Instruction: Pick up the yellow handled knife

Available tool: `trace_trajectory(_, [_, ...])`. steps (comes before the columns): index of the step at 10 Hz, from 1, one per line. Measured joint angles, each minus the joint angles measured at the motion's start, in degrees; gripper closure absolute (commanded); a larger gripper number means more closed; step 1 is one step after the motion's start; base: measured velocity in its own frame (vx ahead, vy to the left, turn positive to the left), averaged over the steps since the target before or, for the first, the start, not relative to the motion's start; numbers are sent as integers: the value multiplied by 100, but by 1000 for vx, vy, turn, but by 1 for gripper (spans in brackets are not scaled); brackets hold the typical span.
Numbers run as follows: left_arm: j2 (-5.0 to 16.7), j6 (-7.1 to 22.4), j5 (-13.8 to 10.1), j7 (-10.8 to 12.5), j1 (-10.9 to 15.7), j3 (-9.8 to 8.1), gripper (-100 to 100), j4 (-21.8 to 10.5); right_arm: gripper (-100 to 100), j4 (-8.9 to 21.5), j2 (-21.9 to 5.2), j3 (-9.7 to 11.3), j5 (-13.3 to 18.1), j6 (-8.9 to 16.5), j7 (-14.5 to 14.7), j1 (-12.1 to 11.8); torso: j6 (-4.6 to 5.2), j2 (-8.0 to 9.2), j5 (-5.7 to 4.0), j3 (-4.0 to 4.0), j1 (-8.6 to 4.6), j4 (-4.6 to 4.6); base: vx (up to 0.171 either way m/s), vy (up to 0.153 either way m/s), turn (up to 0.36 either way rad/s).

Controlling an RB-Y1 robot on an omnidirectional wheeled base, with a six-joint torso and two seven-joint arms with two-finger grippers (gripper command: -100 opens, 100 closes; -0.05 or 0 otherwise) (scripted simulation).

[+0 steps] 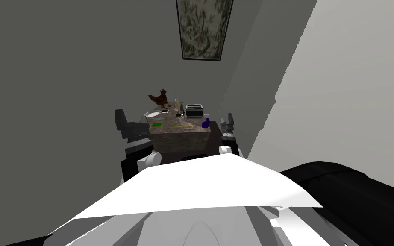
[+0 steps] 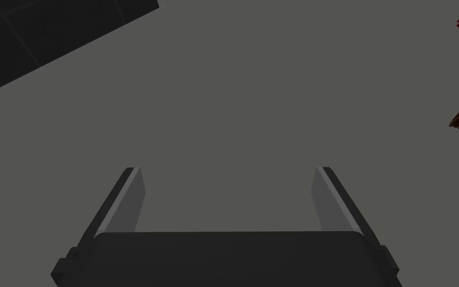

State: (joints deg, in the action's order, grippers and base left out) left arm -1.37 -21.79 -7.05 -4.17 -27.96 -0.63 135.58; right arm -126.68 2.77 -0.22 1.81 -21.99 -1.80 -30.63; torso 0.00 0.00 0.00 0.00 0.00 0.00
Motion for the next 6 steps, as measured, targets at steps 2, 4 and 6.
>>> trace_trajectory(2, [263,129,9,-10,24,-16,-100,6,0,0,0,0,0,0,0,0,0,-4,-1,-2,-3,-1,14,-18,-11])
trace_trajectory(4, [534,318,30,-25,51,-33,-100,-41,0,0,0,0,0,0,0,0,0,-7,-2,-4,-8,-2,21,-26,-15])
trace_trajectory(6, [783,579,22,-14,108,-121,-100,-100,0,0,0,0,0,0,0,0,0,-10,-2,-6,-10,-2,26,-30,-15])
